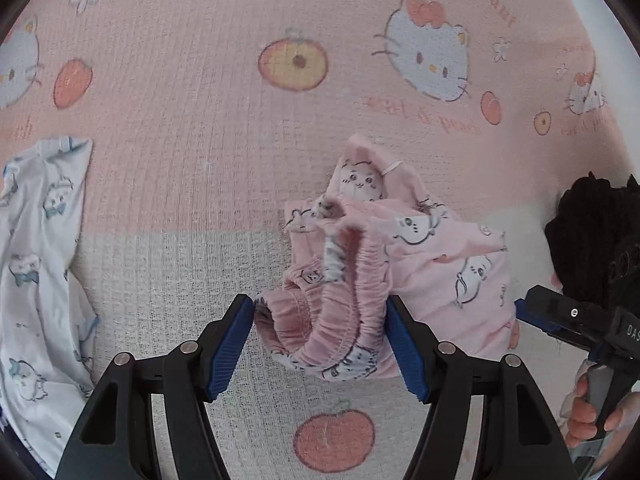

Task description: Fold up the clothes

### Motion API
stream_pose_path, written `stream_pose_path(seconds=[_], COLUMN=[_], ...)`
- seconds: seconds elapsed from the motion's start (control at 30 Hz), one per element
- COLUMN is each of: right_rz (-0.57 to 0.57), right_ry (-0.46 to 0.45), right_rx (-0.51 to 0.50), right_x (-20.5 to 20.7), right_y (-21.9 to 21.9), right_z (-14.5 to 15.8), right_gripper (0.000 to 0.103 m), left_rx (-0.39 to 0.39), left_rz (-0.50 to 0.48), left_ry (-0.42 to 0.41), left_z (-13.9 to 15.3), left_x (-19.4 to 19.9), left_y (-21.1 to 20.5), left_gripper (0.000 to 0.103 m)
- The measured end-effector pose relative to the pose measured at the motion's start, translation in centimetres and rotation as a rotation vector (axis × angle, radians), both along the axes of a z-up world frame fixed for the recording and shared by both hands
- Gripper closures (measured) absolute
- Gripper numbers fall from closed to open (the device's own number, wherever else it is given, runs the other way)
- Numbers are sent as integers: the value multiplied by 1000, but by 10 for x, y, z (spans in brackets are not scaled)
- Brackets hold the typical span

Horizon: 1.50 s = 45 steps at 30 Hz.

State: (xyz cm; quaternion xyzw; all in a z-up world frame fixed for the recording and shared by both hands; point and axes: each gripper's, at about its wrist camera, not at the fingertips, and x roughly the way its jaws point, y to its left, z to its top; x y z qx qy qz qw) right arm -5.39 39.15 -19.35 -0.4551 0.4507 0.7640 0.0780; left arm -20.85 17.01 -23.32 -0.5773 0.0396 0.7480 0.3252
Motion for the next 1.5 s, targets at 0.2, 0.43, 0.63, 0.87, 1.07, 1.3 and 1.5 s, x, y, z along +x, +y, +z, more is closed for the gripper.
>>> stream_pose_path(seconds=[0.2,0.43,0.63,0.87,1.07,1.3,1.5], right_rz=[0,-11,4,41,43,88,120], right_ry=[13,81,80,62,75,73,122], right_rx=[4,20,71,159,210,263,301], right_x=[-9,-24,-36,-36,-32,-32,-30], right_y=[-7,-18,-25,-31,-34,-37,-41], right_z=[-9,-11,-13,-9,-7,3,23], right_gripper=[30,30,30,30,50,56,60], left_rx=[107,103,162,233,218,124,131], left_rz=[49,113,210,244,243,187,118], left_ry=[-49,-41,-71,-51,-7,125,211], left_z=[-15,-14,-15,-16,-13,-5,14], left_x=[-4,1,3,17,20,25,34], left_y=[-11,-6,-10,-4,-3,12,20], left_gripper=[34,29,28,30,39,42,56])
